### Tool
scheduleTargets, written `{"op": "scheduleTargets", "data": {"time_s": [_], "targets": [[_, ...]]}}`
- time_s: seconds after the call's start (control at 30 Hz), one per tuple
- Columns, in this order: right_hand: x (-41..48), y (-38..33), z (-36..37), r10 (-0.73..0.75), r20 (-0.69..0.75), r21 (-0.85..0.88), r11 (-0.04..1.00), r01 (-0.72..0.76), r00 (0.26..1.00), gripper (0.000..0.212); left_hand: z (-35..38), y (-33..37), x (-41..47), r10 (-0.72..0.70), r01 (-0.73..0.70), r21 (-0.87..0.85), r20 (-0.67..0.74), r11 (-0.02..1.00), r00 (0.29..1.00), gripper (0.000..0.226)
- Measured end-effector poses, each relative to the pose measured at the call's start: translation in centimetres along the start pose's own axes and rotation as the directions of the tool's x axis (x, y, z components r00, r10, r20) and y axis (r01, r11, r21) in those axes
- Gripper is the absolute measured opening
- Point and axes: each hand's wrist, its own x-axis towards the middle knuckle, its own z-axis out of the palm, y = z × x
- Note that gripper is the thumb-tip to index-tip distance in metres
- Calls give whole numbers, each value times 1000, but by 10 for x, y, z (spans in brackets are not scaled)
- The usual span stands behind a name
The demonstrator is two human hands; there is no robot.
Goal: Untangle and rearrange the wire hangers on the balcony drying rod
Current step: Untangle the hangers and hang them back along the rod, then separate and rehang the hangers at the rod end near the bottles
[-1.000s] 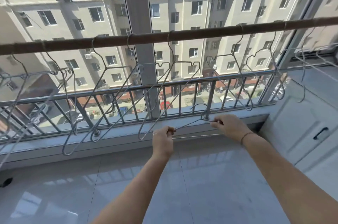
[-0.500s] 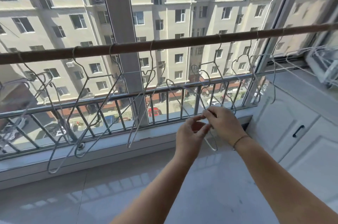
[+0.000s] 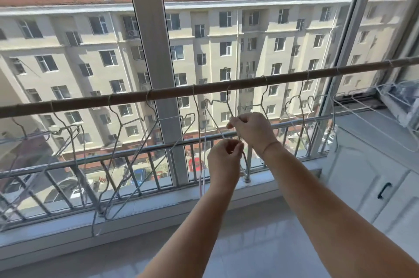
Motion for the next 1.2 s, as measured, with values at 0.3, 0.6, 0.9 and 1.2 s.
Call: {"op": "scheduleTargets", "data": {"time_s": [0.3,0.6,0.9,1.2], "targets": [[41,19,-17,115,-18,-43,992,-116,993,31,22,15,35,-30,21,117,73,993,997,10],[25,11,-40,-62,-163,-55,997,53,985,25,10,43,18,276,-262,153,-84,953,957,27],[66,77,-135,51,-369,-27,998,-65,928,27,131,73,26,268,-272,229,47,935,962,34],[99,117,-162,186,67,296,935,-198,980,16,202,49,38,26,-26,113,6,993,1000,11]]}}
